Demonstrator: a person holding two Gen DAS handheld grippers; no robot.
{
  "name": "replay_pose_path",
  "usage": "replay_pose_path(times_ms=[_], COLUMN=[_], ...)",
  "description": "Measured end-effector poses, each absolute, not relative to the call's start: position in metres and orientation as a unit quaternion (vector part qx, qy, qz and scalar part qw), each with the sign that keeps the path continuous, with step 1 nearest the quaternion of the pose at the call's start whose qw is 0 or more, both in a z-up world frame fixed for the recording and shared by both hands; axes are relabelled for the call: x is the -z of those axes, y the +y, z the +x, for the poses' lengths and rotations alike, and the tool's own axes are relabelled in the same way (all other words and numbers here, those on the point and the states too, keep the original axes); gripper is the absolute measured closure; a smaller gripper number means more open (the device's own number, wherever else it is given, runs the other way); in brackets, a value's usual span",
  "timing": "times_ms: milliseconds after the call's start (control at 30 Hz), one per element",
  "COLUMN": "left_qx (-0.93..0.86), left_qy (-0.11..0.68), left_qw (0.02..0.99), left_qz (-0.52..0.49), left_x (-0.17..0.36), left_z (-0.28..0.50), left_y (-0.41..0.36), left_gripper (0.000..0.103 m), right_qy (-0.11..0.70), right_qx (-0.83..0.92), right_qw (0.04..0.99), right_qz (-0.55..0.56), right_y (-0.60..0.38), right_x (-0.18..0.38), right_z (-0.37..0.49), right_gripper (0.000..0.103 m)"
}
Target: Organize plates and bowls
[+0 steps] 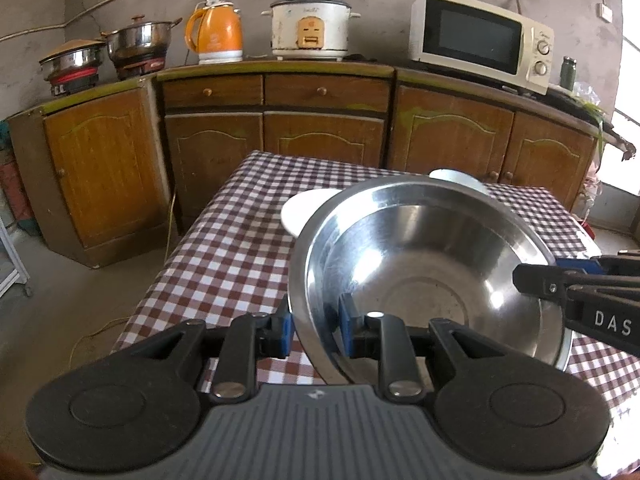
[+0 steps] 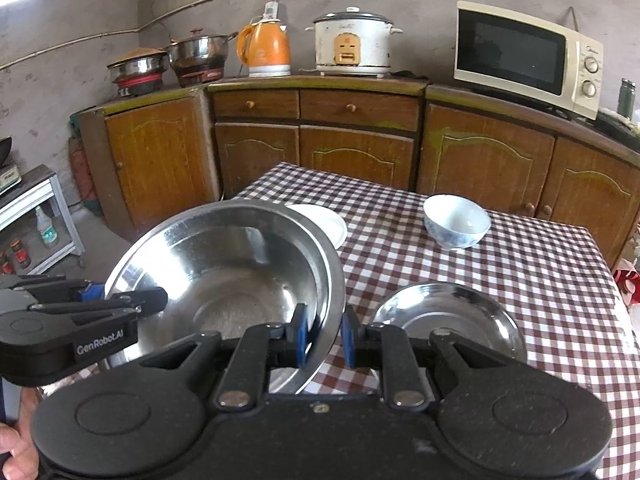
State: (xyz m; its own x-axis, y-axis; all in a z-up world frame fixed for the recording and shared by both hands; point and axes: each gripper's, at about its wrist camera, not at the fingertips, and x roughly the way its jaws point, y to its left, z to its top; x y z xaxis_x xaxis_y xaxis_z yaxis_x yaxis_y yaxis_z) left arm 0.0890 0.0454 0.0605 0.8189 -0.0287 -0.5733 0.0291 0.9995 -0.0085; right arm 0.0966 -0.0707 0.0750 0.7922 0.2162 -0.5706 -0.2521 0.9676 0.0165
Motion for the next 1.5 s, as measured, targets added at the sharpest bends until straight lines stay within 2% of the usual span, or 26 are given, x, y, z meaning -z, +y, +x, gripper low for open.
replay_pose_path(times_ms=[667,1500], left_qx=[-0.001,-0.008], left_qy=[0.320,0.364], left_qw=[0.948,0.931], left_qz=[-0.005,0.001], left_x=[-0.041,0.012], left_z=[0.094,0.110], left_y=[0.072,0.098], left_gripper=[0.078,0.077], right_qy=[0.317,0.366], right_qx=[-0.142,-0.147], right_qw=[0.937,0.918], right_qz=[-0.045,-0.048], right_y=[-0.038,-0.009], right_x=[-0.052,0.010], right_z=[0.110,0.130], right_gripper=[0.080,0.080])
